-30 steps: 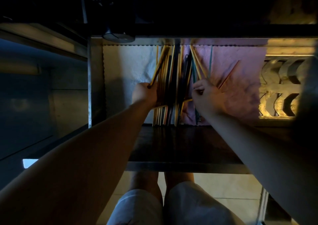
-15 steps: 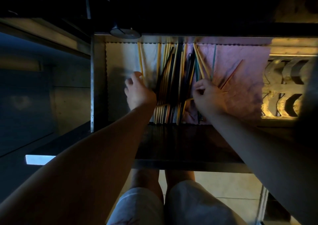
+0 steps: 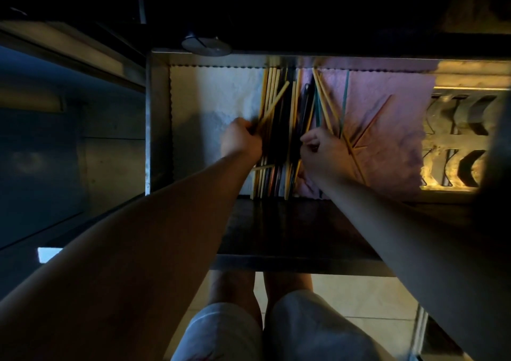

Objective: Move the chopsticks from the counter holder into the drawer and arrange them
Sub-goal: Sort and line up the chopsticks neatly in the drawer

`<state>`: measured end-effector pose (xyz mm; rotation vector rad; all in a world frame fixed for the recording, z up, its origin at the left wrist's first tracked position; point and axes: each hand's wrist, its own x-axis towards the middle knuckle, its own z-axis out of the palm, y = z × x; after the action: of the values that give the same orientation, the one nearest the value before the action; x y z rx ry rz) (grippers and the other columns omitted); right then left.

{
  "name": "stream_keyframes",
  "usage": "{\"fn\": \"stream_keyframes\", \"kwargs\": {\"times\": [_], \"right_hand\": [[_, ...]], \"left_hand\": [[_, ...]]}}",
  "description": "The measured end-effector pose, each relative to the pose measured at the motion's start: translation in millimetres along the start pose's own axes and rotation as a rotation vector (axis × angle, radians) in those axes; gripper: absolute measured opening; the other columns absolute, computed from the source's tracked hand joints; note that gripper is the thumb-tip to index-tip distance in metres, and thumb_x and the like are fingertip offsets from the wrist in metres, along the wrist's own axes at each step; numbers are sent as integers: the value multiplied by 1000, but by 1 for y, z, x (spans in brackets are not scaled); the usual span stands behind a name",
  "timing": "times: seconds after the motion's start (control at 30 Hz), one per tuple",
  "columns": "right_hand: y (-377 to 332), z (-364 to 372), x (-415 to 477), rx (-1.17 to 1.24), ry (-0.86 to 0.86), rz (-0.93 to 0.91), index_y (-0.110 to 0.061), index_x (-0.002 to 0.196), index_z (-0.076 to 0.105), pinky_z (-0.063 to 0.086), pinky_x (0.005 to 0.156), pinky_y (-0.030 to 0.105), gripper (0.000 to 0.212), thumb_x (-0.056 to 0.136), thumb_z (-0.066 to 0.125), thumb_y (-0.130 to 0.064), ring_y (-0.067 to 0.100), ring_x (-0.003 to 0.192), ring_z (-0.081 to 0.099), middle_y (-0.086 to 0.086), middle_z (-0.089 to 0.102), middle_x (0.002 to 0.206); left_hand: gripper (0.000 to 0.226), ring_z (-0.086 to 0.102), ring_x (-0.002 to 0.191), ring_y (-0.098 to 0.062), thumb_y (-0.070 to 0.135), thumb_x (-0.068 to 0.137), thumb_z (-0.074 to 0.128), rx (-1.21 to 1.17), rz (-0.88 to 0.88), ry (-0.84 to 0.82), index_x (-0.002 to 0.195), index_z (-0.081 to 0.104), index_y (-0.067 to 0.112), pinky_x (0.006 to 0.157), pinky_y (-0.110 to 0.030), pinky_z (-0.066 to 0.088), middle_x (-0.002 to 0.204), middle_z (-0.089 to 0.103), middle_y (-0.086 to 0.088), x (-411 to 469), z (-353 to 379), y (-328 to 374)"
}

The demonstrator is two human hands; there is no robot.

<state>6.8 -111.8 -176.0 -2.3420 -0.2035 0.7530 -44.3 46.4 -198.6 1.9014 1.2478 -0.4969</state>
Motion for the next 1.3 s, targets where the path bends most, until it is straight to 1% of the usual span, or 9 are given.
{"fn": "stream_keyframes", "kwargs": {"times": [0.2, 0.37, 0.5, 0.7, 0.8, 0.97, 1.07, 1.2, 1.3], "right_hand": [[-5, 4, 0, 0, -34, 53, -33, 85, 58, 33, 56, -1, 18, 83, 53, -15, -19, 66, 48, -24, 52, 70], [-9, 8, 1, 28, -33, 40, -20, 92, 64, 33, 58, -3, 16, 84, 55, -11, -9, 67, 49, -18, 54, 74], [-13, 12, 8, 42, -2, 43, -13, 96, 66, 34, 59, -3, 18, 84, 54, -8, 5, 75, 53, -8, 59, 83], [-10, 16, 16, 76, 45, 155, -15, 96, 67, 33, 56, -2, 19, 83, 54, -11, 6, 79, 54, -8, 60, 86], [-2, 8, 18, 19, 92, 135, -11, 101, 65, 35, 70, 9, 21, 83, 55, -8, 11, 88, 58, 0, 65, 95], [11, -1, 22, -100, 113, 58, -9, 107, 66, 41, 76, 19, 23, 85, 61, -13, 24, 97, 63, 9, 69, 102], [10, 2, 26, -159, 42, 35, -12, 113, 65, 48, 88, 30, 29, 86, 63, -23, 25, 104, 62, 10, 68, 109], [-4, 15, 34, -240, 30, 46, -10, 112, 58, 48, 84, 31, 39, 85, 66, -36, 27, 103, 62, 10, 66, 109], [-13, 24, 39, -363, -8, 130, -5, 129, 46, 50, 86, 36, 60, 85, 66, -40, 30, 108, 60, 12, 62, 117]], "left_hand": [[27, 66, 90, -25, 12, 85, 53, -29, -91, -47, 106, 69, 10, 73, -30, 52, 92, 68, -9, 2, -2, 8], [26, 64, 97, -24, 27, 93, 53, -33, -108, 43, 113, 60, 12, 76, -32, 49, 101, 65, -7, -3, 4, 12], [24, 66, 94, -27, 24, 87, 62, 32, -66, -28, 106, 67, 10, 83, -37, 55, 99, 70, -11, -2, 5, 11], [22, 67, 87, -28, 16, 84, 59, 33, -106, -83, 101, 70, 7, 74, -33, 55, 91, 69, -12, -3, 3, 15], [23, 66, 83, -27, 13, 85, 53, -18, -131, -95, 100, 69, 6, 70, -31, 52, 83, 66, -10, -3, 1, 10], [22, 52, 77, -18, 10, 90, 50, 0, -66, -65, 108, 63, 11, 66, -28, 39, 80, 53, 1, -8, 5, 3], [19, 58, 79, -20, 15, 90, 56, 3, -51, -73, 106, 64, 10, 66, -29, 44, 87, 62, -5, -11, 7, 3], [20, 68, 87, -28, 21, 90, 61, -89, -68, -76, 102, 71, 10, 78, -36, 57, 91, 72, -12, -12, 9, 2], [20, 69, 84, -29, 21, 87, 63, -82, -82, -69, 98, 72, 7, 71, -30, 54, 87, 72, -14, -11, 9, -1]]}}
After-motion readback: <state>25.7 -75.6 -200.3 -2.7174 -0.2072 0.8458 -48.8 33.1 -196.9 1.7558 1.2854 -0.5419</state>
